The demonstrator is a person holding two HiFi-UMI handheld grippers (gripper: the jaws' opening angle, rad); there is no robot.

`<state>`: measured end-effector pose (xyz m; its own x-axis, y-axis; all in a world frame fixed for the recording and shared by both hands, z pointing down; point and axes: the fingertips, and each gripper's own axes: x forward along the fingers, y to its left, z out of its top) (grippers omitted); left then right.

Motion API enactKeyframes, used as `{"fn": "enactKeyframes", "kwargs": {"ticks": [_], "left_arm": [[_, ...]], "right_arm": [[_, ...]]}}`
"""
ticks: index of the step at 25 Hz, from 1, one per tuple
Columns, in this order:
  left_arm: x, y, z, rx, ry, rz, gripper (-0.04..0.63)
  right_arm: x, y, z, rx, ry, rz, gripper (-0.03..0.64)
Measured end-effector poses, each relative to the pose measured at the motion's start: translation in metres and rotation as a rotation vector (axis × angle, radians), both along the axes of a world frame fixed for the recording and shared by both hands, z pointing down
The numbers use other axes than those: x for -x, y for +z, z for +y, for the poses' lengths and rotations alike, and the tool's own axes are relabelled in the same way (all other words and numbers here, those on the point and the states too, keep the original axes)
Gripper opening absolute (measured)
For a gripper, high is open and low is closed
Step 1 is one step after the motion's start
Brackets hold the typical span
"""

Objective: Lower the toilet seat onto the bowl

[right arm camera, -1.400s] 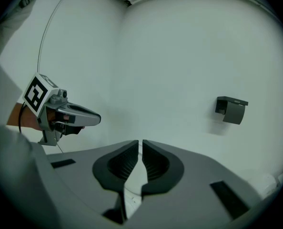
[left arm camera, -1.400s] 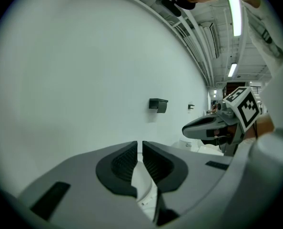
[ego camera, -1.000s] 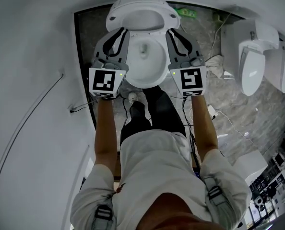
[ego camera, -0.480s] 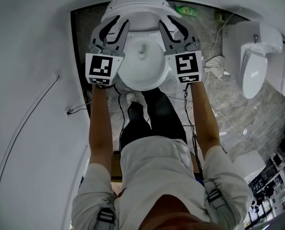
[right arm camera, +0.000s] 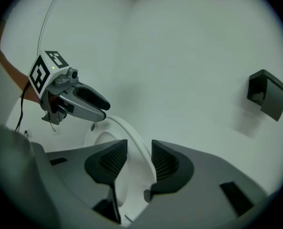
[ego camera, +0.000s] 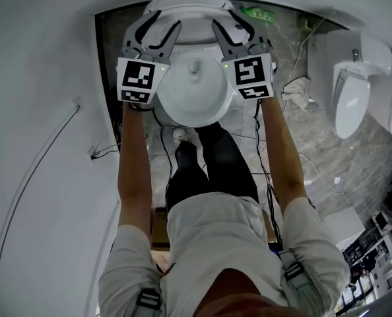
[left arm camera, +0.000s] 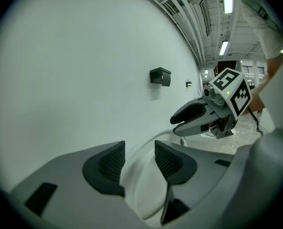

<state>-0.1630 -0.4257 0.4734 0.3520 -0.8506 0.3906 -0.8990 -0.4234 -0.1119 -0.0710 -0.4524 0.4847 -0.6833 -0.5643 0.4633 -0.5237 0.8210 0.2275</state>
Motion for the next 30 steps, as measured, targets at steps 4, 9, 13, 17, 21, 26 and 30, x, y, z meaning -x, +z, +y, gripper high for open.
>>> {"fn": "enactKeyframes", "kwargs": {"ticks": [4, 9, 13, 17, 21, 26, 30], "left_arm": [[0.003, 0.008, -0.005, 0.009, -0.003, -0.003, 0.218], [0.007, 0.017, -0.009, 0.008, -0.012, 0.004, 0.244], [0.008, 0.024, -0.012, 0.021, -0.010, 0.001, 0.245], [0.007, 0.022, -0.012, 0.015, -0.020, 0.022, 0.245], [0.004, 0.020, -0.006, 0.005, -0.023, 0.043, 0.245], [0.002, 0.019, 0.005, -0.002, -0.016, 0.054, 0.245], [0.000, 0.017, 0.010, -0.005, -0.014, 0.066, 0.245]], "right_arm": [[0.003, 0.011, -0.006, -0.001, -0.012, 0.020, 0.186], [0.007, 0.022, -0.007, 0.006, -0.021, 0.029, 0.190], [0.007, 0.023, -0.007, -0.001, -0.007, 0.023, 0.193], [0.008, 0.021, -0.006, -0.005, -0.004, 0.014, 0.193], [0.005, 0.018, -0.001, -0.011, 0.009, 0.001, 0.193], [0.005, 0.016, 0.009, -0.018, 0.017, -0.010, 0.193], [0.001, 0.015, 0.014, -0.016, 0.027, -0.014, 0.193]]}}
